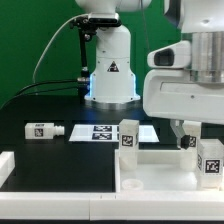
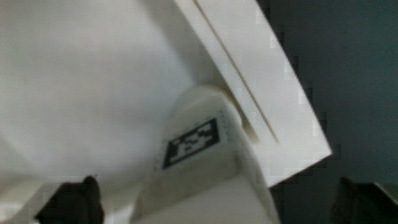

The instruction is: Assemble square table

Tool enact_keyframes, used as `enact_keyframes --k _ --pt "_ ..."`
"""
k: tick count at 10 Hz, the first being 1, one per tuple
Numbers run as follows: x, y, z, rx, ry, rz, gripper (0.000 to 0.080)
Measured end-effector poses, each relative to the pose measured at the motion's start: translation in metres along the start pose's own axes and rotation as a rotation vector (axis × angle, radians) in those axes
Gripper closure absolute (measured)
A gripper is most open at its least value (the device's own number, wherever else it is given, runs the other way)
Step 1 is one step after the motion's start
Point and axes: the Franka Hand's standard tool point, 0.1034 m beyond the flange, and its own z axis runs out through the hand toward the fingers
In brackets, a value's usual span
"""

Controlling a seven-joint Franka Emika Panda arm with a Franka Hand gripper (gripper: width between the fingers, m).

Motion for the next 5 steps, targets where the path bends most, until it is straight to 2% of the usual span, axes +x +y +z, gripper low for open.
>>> enact_keyframes --k 1,2,3,4,5 --pt "-0.0016 0.0004 0.0016 0.003 0.001 0.012 0.0151" --pt "-0.0013 0.0007 0.0015 0.003 0.001 0.013 0.0278" --pt "-0.0014 0.0006 0.0016 0.004 0.001 0.044 0.0278" --pt "-0.0016 0.0003 0.0017 0.006 0.0 0.152 0.0419" --pt "-0.0004 0.0034 0.0015 0.002 0.001 0.243 0.0499"
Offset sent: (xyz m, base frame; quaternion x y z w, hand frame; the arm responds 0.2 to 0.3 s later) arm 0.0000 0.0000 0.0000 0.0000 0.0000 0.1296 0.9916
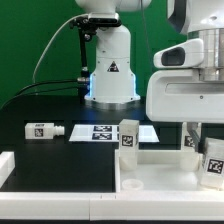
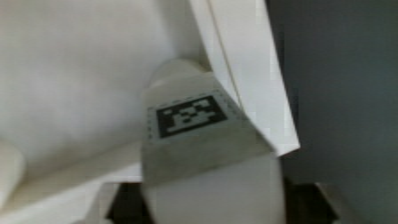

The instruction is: Assemble square table

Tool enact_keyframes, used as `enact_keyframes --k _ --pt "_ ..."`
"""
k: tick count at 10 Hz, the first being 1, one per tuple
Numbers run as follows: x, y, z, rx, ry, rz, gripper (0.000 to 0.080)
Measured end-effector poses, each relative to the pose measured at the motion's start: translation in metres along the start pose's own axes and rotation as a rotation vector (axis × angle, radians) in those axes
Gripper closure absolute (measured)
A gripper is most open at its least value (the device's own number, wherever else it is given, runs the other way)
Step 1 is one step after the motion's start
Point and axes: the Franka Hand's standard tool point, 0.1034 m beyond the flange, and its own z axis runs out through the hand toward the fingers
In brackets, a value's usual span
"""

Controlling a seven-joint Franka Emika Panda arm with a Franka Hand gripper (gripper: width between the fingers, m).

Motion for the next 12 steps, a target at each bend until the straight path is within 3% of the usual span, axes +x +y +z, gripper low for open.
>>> enact_keyframes --k 5,7,10,11,12 --pt "-0.0011 0.0058 0.0009 -0.03 -0.015 0.677 0.0499" --pt "-0.002 0.0067 0.0013 0.004 -0.057 1.111 0.0499" --pt "-0.0038 0.0076 0.0025 0.002 -0.057 1.185 0.0499" --pt "-0.0047 0.0077 0.0026 -0.004 -0.054 1.094 0.0415" --pt "-0.0062 0.0069 0.0023 -0.009 -0.054 0.946 0.028"
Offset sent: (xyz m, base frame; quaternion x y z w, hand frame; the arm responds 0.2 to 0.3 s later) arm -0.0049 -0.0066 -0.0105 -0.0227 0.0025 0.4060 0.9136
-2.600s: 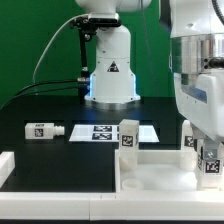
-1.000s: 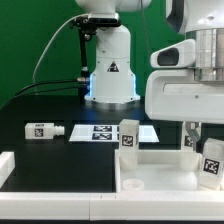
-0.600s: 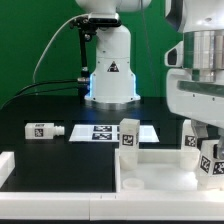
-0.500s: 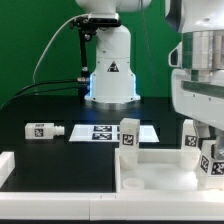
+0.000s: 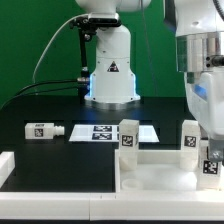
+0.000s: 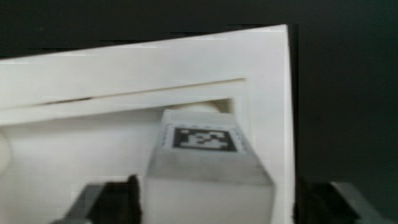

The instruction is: Assemble square table

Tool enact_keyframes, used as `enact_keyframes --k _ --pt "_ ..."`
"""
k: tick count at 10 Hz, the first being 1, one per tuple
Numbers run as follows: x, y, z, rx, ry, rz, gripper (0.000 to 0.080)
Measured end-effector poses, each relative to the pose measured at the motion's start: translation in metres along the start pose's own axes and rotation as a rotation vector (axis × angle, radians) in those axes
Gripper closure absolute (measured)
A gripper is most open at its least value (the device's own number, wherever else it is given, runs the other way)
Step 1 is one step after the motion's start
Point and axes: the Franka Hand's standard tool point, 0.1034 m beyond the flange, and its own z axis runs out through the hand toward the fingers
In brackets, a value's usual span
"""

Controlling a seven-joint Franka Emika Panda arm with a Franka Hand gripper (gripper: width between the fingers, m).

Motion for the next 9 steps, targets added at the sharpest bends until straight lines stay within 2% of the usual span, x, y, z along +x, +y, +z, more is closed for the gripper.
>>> enact_keyframes --k 1,2,3,6,8,9 --pt "-0.0048 -0.0007 -0.0004 0.006 -0.001 -0.205 0.028" --pt "-0.0099 0.0005 0.0006 0.002 -0.003 -0.329 0.0176" --pt "-0.012 0.001 0.0009 0.0 0.0 -0.362 0.0158" --pt "-0.0092 0.0012 0.0016 -0.002 0.001 -0.601 0.0151" --pt "-0.0055 -0.0007 0.0046 -0.008 0.038 -0.994 0.0151" --pt "-0.0054 -0.0008 0.0051 -0.005 0.037 -0.98 0.0151"
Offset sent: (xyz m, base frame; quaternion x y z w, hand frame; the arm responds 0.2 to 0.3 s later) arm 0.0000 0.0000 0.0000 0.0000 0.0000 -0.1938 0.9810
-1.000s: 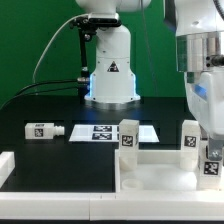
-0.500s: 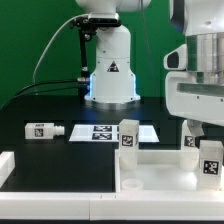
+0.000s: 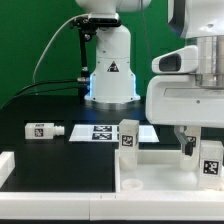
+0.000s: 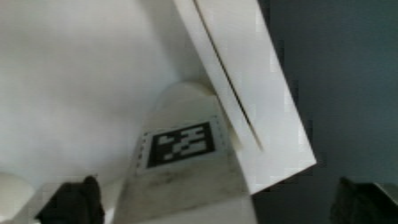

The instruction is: Assemble square table

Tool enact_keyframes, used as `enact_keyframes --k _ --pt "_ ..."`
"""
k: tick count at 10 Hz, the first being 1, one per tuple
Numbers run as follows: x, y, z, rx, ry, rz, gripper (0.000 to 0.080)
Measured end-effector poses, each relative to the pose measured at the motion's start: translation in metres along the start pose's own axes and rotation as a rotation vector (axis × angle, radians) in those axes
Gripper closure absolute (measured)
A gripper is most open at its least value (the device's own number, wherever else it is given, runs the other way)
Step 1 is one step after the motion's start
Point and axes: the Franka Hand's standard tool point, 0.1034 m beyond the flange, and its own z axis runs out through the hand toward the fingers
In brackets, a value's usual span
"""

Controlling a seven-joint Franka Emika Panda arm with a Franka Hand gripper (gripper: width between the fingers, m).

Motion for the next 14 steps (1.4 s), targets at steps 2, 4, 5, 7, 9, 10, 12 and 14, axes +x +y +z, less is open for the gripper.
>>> enact_keyframes --k 2,4,5,7,9,10,12,14 --pt "0.0 0.0002 0.0002 -0.001 0.0 0.03 0.0403" --pt "0.0004 0.0048 0.0012 -0.009 -0.006 0.184 0.0508" --pt "0.0016 0.006 0.0002 -0.015 -0.013 0.362 0.0509" --pt "0.0016 0.0075 0.0004 -0.017 -0.016 0.69 0.0511" --pt "0.0001 0.0058 0.0016 -0.006 -0.04 1.015 0.0511" --pt "0.0 0.0041 0.0029 0.013 -0.062 1.213 0.0511" --pt "-0.0011 0.0021 0.0029 0.015 -0.062 1.288 0.0511" --pt "-0.0013 0.0024 0.0029 0.012 -0.06 1.21 0.042"
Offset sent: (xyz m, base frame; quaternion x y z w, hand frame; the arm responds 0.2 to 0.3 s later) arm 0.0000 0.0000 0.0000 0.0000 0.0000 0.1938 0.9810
